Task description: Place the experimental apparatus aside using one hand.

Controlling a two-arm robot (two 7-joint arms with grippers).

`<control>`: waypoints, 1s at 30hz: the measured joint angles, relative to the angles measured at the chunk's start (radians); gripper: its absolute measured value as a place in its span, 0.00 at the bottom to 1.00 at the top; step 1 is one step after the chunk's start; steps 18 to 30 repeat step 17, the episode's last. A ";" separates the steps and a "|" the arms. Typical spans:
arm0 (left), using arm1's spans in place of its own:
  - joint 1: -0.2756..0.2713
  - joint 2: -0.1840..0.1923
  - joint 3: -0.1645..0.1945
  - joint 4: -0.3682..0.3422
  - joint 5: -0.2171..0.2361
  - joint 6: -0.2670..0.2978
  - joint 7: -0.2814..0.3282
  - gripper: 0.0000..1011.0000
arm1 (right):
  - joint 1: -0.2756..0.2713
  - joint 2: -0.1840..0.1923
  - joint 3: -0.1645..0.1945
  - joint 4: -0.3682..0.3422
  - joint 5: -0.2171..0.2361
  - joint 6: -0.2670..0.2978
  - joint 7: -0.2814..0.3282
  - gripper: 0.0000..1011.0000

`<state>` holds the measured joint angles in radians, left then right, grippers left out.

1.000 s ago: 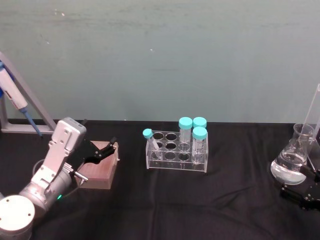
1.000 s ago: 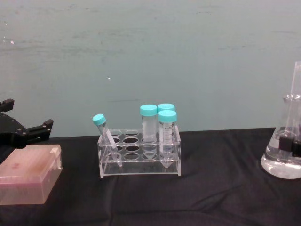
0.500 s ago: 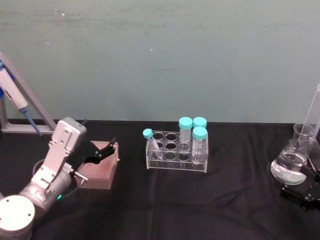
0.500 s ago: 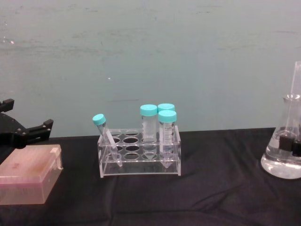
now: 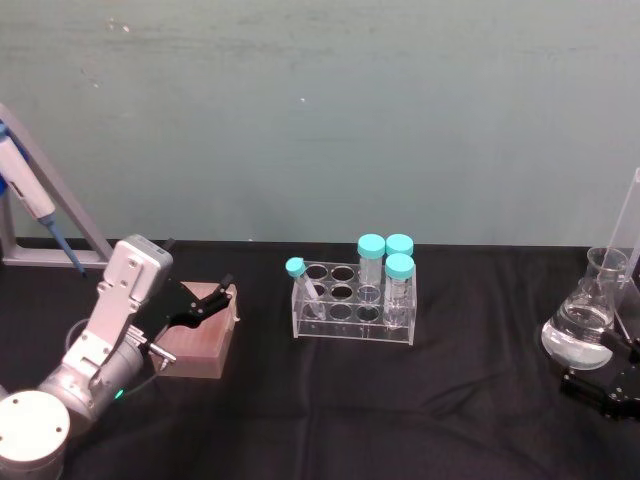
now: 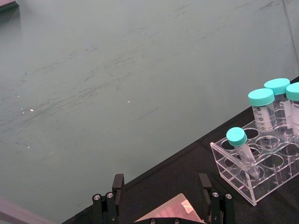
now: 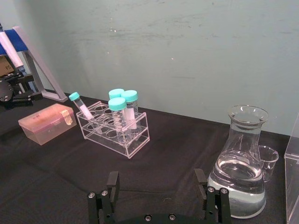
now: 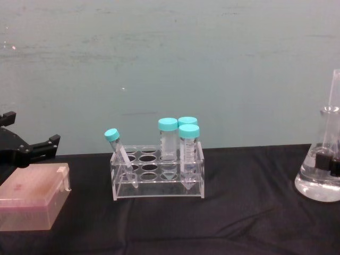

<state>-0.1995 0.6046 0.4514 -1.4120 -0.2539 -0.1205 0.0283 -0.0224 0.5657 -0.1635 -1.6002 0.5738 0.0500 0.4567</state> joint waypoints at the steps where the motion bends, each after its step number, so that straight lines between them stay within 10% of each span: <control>1: 0.000 0.000 0.000 0.000 0.000 0.000 0.000 0.99 | 0.000 0.000 0.000 0.000 0.000 0.000 0.000 0.99; 30: 0.000 0.000 0.000 0.000 0.000 0.000 0.000 0.99 | 0.000 0.007 -0.006 0.000 -0.001 0.000 -0.003 0.99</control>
